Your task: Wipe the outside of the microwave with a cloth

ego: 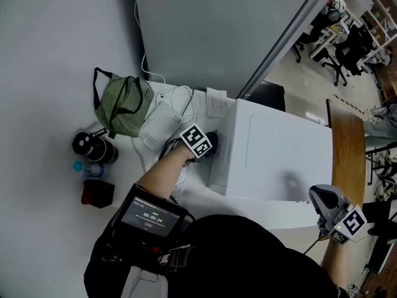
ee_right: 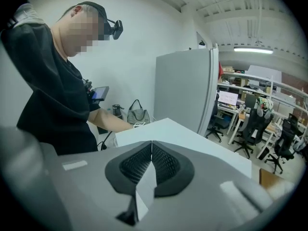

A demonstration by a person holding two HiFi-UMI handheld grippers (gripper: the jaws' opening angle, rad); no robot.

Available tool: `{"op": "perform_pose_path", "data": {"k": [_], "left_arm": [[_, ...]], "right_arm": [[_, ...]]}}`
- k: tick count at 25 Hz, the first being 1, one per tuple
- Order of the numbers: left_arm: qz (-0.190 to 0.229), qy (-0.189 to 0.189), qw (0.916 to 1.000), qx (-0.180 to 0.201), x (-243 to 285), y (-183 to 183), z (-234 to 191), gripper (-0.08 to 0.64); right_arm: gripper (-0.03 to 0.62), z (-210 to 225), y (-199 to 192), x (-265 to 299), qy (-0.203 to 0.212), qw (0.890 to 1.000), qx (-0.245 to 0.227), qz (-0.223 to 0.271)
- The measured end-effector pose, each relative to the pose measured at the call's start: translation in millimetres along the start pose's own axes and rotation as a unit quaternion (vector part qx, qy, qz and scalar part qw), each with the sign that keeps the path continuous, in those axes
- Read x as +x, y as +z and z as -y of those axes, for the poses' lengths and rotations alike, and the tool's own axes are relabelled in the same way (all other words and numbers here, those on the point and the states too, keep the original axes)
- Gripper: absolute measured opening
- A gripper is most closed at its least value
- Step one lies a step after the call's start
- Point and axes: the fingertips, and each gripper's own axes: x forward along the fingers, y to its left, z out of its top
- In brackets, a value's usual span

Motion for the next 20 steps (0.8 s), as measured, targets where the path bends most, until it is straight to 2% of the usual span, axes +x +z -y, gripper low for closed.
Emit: {"op": "perform_pose_path", "data": {"k": [3,7,12,14,16,18,20], "left_arm": [[0.025,-0.004,0.9995,-0.019,-14.3,1.4,1.4,0.069],[0.052,0.026,0.9981,0.016,-84.9,19.0,30.1,0.069],[0.073,0.03,0.9937,0.079,-156.9,51.3,117.4,0.069],[0.051,0.024,0.993,0.104,-149.4,52.9,144.3,0.069],[0.016,0.02,0.9921,0.123,-122.8,43.8,151.9,0.071],[-0.008,0.03,0.9914,0.127,-97.8,32.2,137.4,0.071],[-0.016,0.033,0.993,0.112,-79.2,22.5,113.2,0.071]], "right_arm": [[0.008,-3.4,3.9,2.2,0.005,1.0,-0.01,0.007],[0.006,-9.0,24.4,15.3,0.024,0.998,-0.009,0.054],[0.008,-19.1,39.0,38.8,0.062,0.992,0.0,0.107],[0.008,-21.7,42.4,45.1,0.074,0.991,0.001,0.113],[0.006,-23.0,40.6,47.8,0.08,0.992,0.002,0.101],[0.006,-23.4,40.1,48.5,0.081,0.992,0.003,0.093],[0.007,-19.9,37.6,46.3,0.074,0.994,0.003,0.084]]}}
